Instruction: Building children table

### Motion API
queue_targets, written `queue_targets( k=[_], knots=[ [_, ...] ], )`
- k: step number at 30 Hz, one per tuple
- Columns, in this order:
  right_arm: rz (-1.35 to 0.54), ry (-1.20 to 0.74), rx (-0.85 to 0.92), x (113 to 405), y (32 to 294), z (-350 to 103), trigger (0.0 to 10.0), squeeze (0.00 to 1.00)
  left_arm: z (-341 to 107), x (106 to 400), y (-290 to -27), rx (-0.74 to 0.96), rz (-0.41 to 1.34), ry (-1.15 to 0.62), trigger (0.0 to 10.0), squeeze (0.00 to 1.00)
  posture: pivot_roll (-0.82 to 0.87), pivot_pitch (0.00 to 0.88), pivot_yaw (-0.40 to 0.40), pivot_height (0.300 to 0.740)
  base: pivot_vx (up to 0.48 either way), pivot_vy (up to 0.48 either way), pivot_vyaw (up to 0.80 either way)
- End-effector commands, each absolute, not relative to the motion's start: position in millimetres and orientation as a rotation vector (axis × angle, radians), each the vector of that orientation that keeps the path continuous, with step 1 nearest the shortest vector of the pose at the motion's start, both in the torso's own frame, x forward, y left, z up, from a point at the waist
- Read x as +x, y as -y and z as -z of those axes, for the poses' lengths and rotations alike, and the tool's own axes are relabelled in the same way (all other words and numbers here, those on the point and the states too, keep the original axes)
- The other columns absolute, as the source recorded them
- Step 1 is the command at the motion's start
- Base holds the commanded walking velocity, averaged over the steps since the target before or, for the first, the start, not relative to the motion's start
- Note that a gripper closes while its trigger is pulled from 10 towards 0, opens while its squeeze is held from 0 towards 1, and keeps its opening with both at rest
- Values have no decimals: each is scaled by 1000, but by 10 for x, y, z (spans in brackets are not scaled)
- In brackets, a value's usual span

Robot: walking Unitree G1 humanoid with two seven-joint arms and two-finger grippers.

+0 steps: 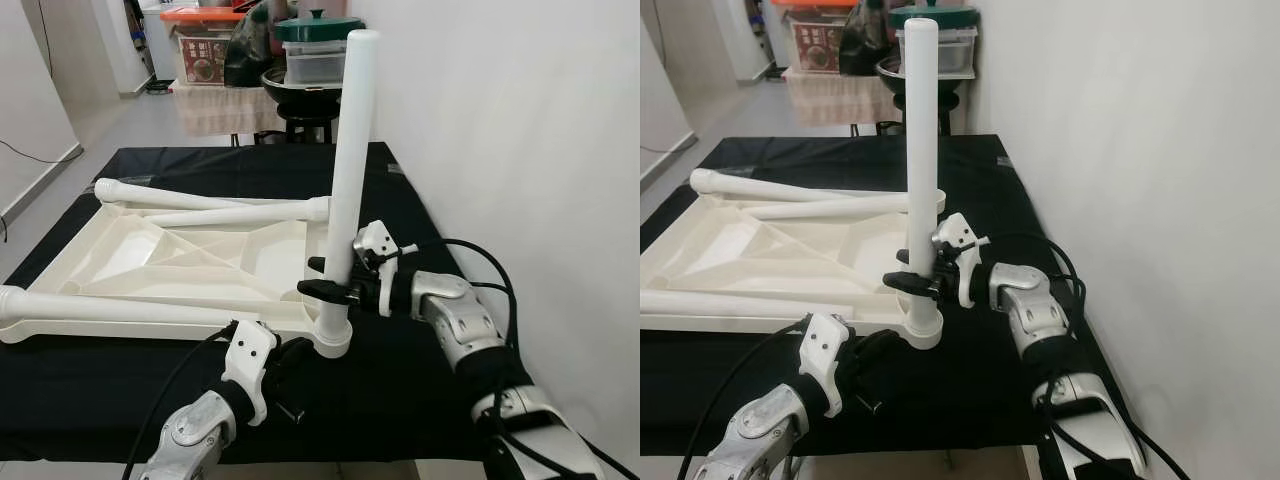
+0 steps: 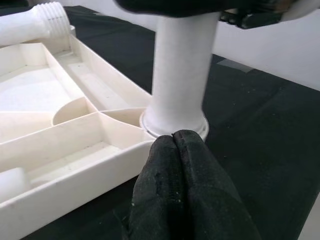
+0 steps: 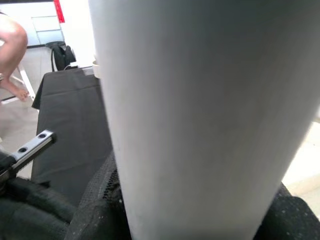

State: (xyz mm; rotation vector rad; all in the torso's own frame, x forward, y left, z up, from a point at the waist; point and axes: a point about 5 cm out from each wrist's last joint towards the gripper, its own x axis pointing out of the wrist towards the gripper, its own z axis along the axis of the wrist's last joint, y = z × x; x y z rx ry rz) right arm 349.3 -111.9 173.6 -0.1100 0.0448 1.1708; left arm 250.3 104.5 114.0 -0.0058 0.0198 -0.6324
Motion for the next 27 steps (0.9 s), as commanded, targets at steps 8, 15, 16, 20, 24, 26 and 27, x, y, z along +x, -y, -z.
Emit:
queue_targets(
  k=[8, 15, 16, 20, 24, 26, 27],
  knots=[
    [-440, -165, -2, 3323, 969, -1287, 0, 0, -1131, 2474, -1072, -14, 634, -33, 10000, 0, 46, 0, -35, 740, 0, 0, 0],
    [-324, -170, -41, 3230, 840, -1231, 0, 0, -1130, 2498, -1092, -13, 634, -35, 10000, 0, 44, 0, -34, 740, 0, 0, 0],
    [-324, -170, -41, 3230, 840, -1231, 0, 0, -1130, 2498, -1092, -13, 634, -35, 10000, 0, 44, 0, -34, 740, 0, 0, 0],
    [-356, -186, -23, 3232, 816, -1189, 0, 0, -1132, 2502, -1086, -9, 627, -32, 10000, 0, 42, 0, -30, 740, 0, 0, 0],
    [-487, -176, -44, 3245, 738, -1237, 10000, 1000, -1127, 2505, -1070, -11, 631, -34, 10000, 0, 41, 0, -24, 740, 0, 0, 0],
    [-487, -176, -44, 3245, 738, -1237, 10000, 1000, -1127, 2505, -1070, -11, 631, -34, 10000, 0, 41, 0, -24, 740, 0, 0, 0],
    [-582, -139, -42, 3273, 713, -1323, 10000, 1000, -1125, 2506, -1060, -11, 633, -34, 10000, 0, 43, 0, -27, 740, 0, 0, 0]
  ],
)
